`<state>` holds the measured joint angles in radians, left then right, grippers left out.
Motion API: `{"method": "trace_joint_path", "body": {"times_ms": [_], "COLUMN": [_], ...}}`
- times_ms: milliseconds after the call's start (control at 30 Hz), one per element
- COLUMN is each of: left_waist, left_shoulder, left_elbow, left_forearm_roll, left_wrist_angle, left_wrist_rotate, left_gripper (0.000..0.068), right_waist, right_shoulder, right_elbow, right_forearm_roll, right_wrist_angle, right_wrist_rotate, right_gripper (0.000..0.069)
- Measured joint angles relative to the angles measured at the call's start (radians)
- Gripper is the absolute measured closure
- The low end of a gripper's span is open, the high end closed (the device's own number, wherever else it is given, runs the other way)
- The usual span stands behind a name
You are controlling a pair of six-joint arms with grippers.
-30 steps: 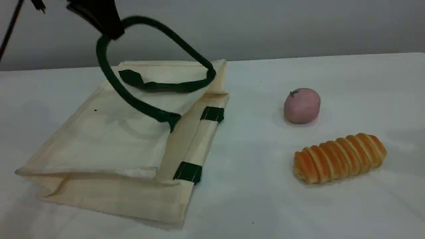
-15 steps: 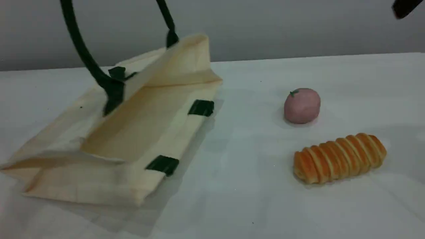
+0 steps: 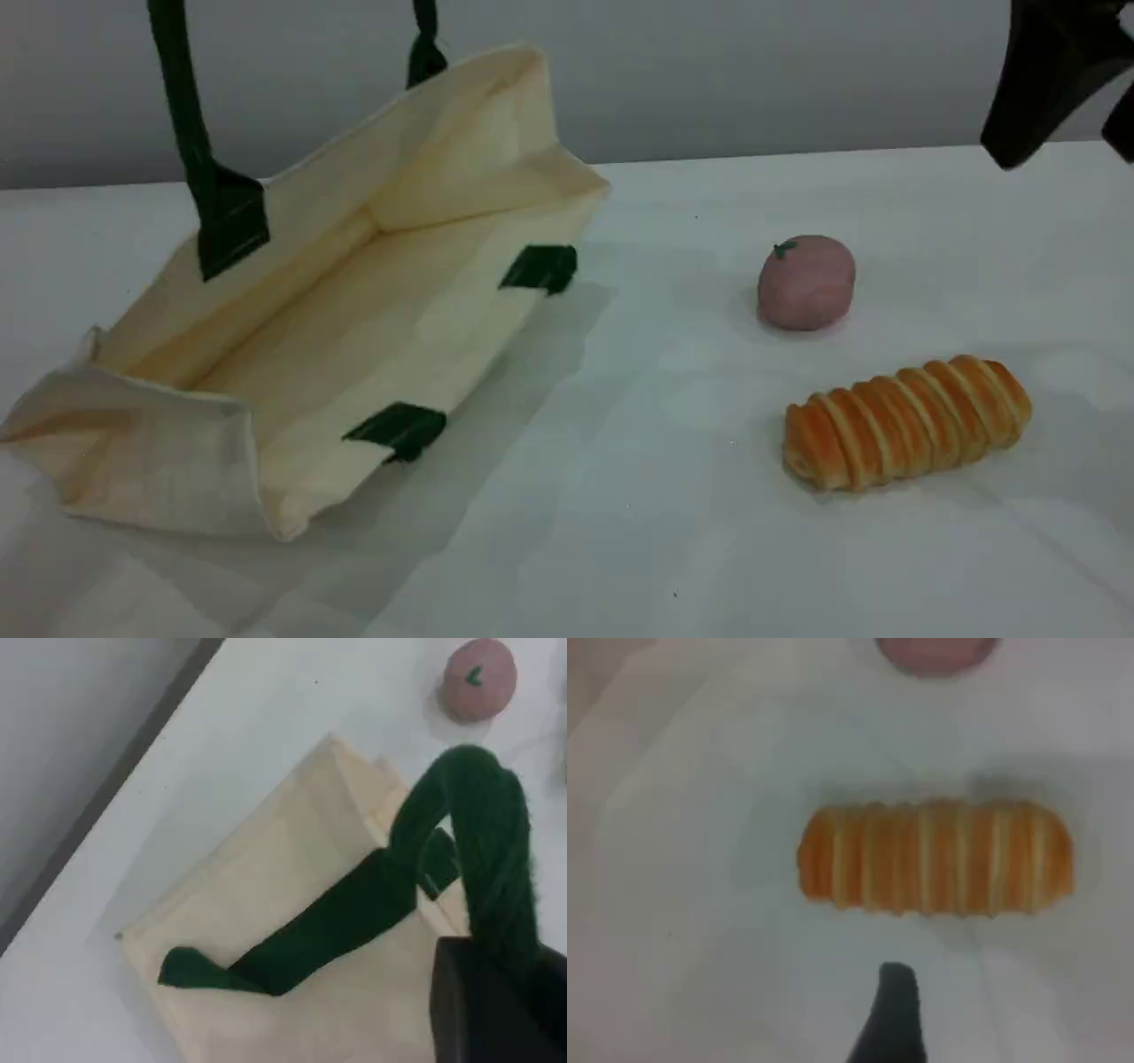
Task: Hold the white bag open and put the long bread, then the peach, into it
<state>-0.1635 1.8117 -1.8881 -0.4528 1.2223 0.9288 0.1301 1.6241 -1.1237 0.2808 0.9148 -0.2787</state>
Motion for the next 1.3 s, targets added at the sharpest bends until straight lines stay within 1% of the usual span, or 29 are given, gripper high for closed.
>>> {"method": "trace_joint_path", "body": {"times_ms": [200, 333, 500, 667, 967, 1033, 1133, 1300], "left_waist": [-0.049, -0.070, -0.071, -0.071, -0.071, -0.071, -0.071, -0.071], "left_shoulder": [0.000, 0.000, 0.000, 0.000, 0.000, 0.000, 0.000, 0.000], "left_elbow": [0.000, -0.007, -0.021, -0.021, -0.021, -0.021, -0.021, -0.020], "left_forearm_roll": [0.010, 0.010, 0.007, 0.004, 0.004, 0.004, 0.004, -0.015], "left_wrist_angle": [0.000, 0.000, -0.004, -0.002, -0.002, -0.002, -0.001, -0.001], "left_wrist_rotate": [0.027, 0.036, 0.035, 0.033, 0.040, 0.041, 0.042, 0.043], "left_gripper": [0.0580, 0.0580, 0.0580, 0.0580, 0.0580, 0.0580, 0.0580, 0.0580], "right_waist": [0.001, 0.001, 0.001, 0.001, 0.001, 0.001, 0.001, 0.001], "right_shoulder": [0.041, 0.082, 0.148, 0.214, 0.336, 0.361, 0.395, 0.438], "right_elbow": [0.000, 0.000, 0.000, 0.000, -0.001, -0.001, -0.001, -0.001], "right_forearm_roll": [0.045, 0.114, 0.225, 0.297, 0.300, 0.301, 0.301, 0.342], "right_wrist_angle": [0.035, 0.048, 0.047, 0.050, 0.036, 0.014, 0.005, -0.049], "right_wrist_rotate": [0.011, 0.058, 0.117, 0.211, 0.429, 0.462, 0.492, 0.489], "right_gripper": [0.0107, 0.0107, 0.0107, 0.0107, 0.0107, 0.0107, 0.0107, 0.0107]}}
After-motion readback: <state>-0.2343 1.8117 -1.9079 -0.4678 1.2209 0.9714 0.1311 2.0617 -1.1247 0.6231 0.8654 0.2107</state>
